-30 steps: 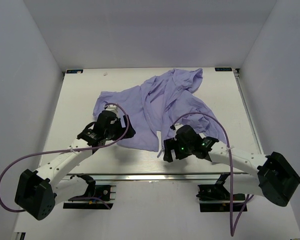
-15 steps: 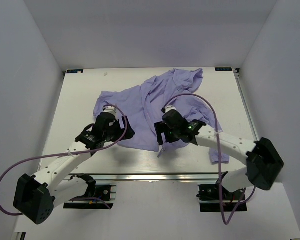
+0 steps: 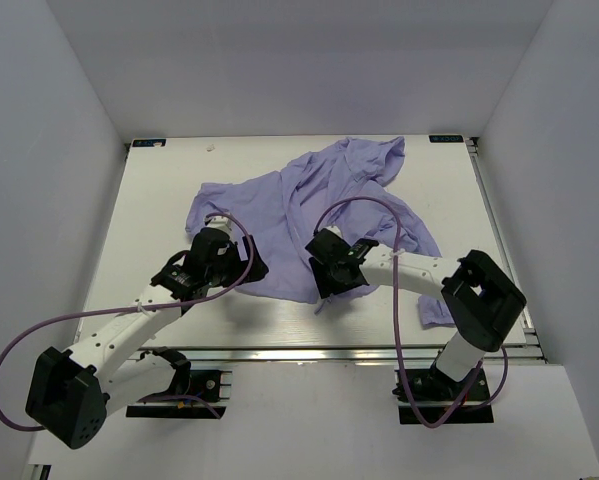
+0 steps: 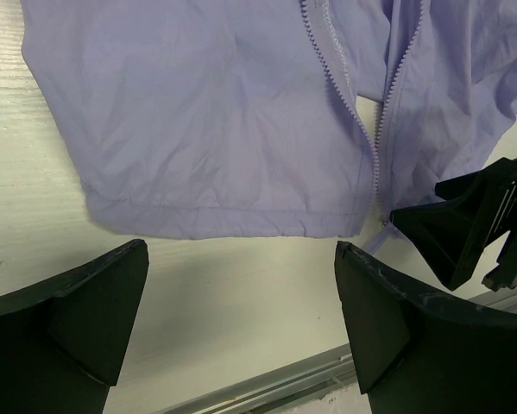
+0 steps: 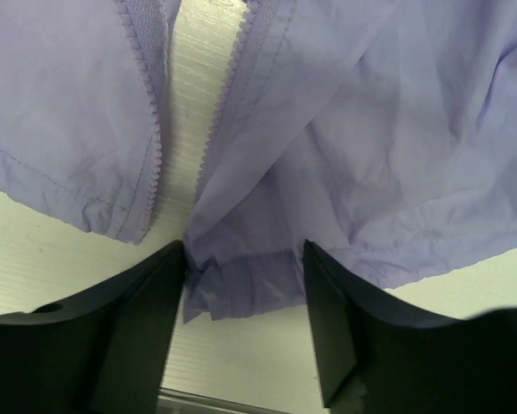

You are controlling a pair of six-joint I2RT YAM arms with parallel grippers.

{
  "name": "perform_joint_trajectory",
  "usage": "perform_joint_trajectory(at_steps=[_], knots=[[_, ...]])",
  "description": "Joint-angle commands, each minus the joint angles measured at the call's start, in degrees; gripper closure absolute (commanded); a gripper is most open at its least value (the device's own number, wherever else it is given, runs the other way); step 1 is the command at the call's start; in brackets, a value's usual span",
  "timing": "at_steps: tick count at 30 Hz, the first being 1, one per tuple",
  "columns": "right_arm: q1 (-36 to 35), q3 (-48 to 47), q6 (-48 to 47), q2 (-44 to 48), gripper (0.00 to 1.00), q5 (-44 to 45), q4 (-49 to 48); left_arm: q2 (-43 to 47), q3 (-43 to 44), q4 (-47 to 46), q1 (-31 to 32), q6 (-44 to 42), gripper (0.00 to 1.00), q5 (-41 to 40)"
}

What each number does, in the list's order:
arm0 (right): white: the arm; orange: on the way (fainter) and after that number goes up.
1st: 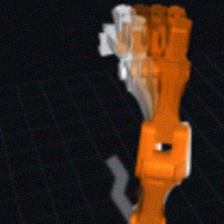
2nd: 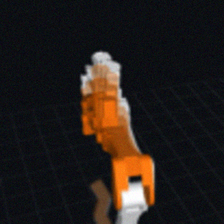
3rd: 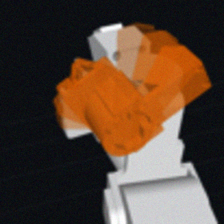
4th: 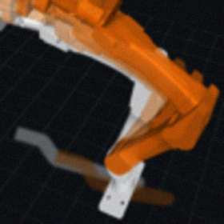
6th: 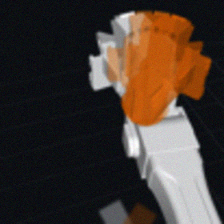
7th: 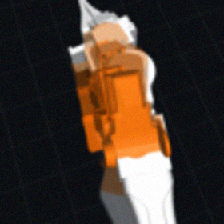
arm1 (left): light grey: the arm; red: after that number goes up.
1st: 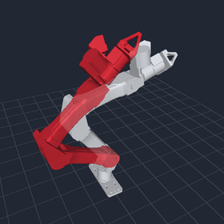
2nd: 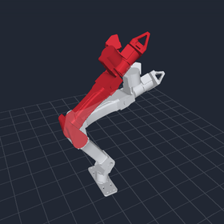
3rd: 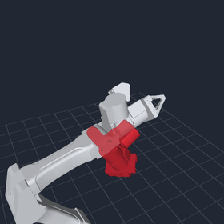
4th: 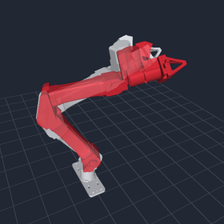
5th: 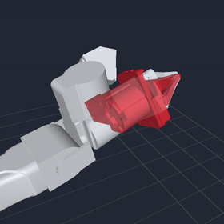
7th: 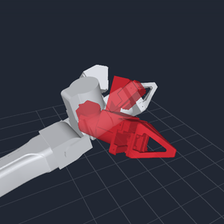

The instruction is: Zip up the jacket

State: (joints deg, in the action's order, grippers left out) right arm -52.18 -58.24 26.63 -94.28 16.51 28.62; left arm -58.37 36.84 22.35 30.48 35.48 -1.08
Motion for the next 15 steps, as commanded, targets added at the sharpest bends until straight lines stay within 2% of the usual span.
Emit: perform_joint_trajectory(at_steps=[1,4,8,11,14,15], knots=[[-0.38,0.75,0.7,0.24,0.4,0.36,0.56,0.98,-0.45,-0.64,0.11,0.2,0.02,-0.32],[-0.38,1.72,0.88,0.5,0.45,-0.08,0.38,0.89,-0.72,-0.81,0.11,0.2,0.02,-0.24],[-0.46,2.69,0.61,0.68,0.44,-2.45,0.03,0.8,-0.98,-0.99,0.11,0.2,0.02,0.03],[-0.46,3.66,0.44,0.68,0.48,-2.8,0.12,0.8,-1.16,-0.99,0.11,0.11,0.02,0.03],[-0.46,4.1,0.79,1.11,0.6,-2.89,-0.23,0.8,-1.16,-1.17,0.11,0.2,0.02,0.11],[-0.46,4.18,0.79,1.2,0.67,-2.98,-0.49,0.71,-1.16,-1.25,0.11,0.2,0.02,0.2]])
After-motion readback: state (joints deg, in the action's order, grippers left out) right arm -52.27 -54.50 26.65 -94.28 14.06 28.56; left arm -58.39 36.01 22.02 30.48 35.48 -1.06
